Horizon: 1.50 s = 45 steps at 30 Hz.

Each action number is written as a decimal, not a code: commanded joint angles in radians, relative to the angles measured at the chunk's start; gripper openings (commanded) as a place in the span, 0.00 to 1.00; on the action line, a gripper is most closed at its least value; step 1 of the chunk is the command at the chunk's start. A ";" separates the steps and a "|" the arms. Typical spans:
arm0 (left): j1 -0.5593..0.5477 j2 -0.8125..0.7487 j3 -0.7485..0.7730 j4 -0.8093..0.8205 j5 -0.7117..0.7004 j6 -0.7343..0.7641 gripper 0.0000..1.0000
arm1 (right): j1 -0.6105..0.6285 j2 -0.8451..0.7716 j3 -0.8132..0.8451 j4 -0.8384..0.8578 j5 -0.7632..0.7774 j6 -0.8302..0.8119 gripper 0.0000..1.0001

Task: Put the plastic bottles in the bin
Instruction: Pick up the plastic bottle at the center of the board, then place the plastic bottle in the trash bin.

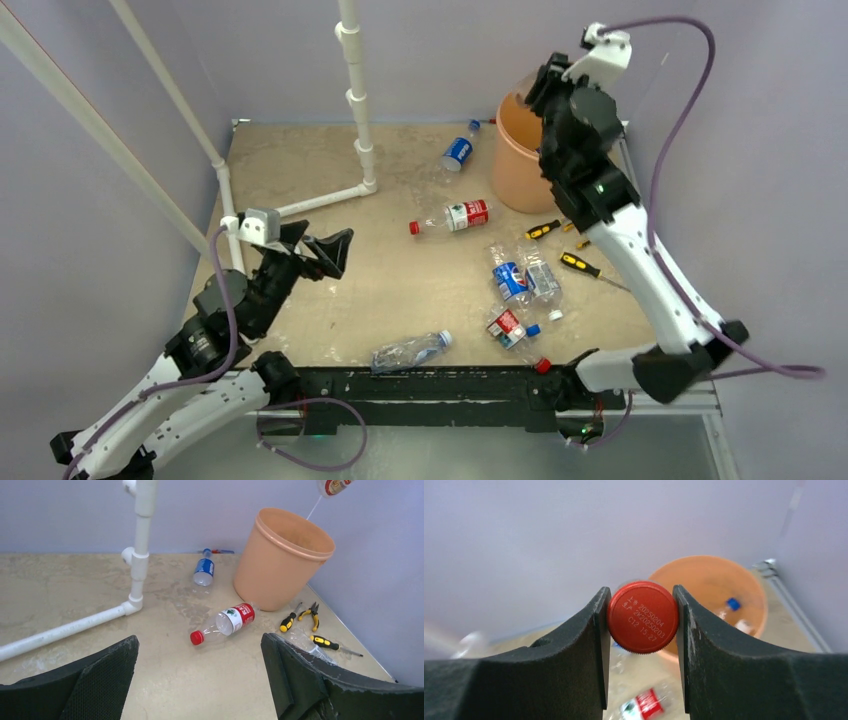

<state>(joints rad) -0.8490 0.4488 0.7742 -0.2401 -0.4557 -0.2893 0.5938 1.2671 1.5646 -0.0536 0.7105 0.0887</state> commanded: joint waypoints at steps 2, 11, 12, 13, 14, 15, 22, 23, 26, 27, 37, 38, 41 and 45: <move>0.002 0.026 -0.005 -0.023 -0.090 -0.160 0.91 | -0.204 0.240 0.176 0.031 0.110 -0.020 0.00; 0.002 0.007 -0.120 0.043 0.020 -0.346 0.85 | -0.344 0.354 0.060 0.214 0.034 0.053 0.00; 0.001 0.004 -0.126 0.046 0.014 -0.359 0.85 | -0.352 0.358 0.035 0.253 0.020 0.053 0.00; 0.002 0.000 -0.133 0.052 0.010 -0.375 0.85 | -0.359 0.367 0.017 0.275 0.013 0.068 0.00; 0.002 -0.003 -0.142 0.064 0.010 -0.385 0.85 | -0.364 0.375 -0.002 0.299 0.008 0.076 0.00; 0.002 -0.005 -0.154 0.077 0.017 -0.394 0.85 | -0.367 0.384 -0.028 0.351 -0.006 0.076 0.00; 0.002 0.010 -0.180 0.066 0.027 -0.453 0.83 | -0.375 0.506 -0.074 0.458 -0.024 0.068 0.00; 0.002 0.007 -0.190 0.060 0.025 -0.462 0.82 | -0.376 0.518 -0.082 0.471 -0.025 0.067 0.00; 0.002 -0.012 -0.233 0.076 0.019 -0.496 0.82 | -0.376 0.543 -0.122 0.519 -0.035 0.076 0.00; 0.002 -0.018 -0.252 0.088 0.021 -0.505 0.82 | -0.376 0.554 -0.125 0.518 -0.042 0.081 0.00; 0.002 0.073 -0.288 0.145 0.067 -0.535 0.80 | -0.387 0.690 -0.040 0.323 -0.102 0.125 0.00; 0.002 0.077 -0.289 0.146 0.064 -0.534 0.80 | -0.388 0.696 -0.038 0.313 -0.108 0.130 0.00; 0.002 0.078 -0.292 0.148 0.057 -0.533 0.80 | -0.394 0.711 -0.010 0.247 -0.129 0.152 0.02; 0.001 0.076 -0.289 0.151 0.060 -0.533 0.80 | -0.396 0.678 -0.016 0.239 -0.141 0.154 0.54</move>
<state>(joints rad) -0.8486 0.5293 0.4755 -0.1352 -0.4042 -0.8124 0.2066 1.9640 1.5208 0.2344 0.5987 0.2214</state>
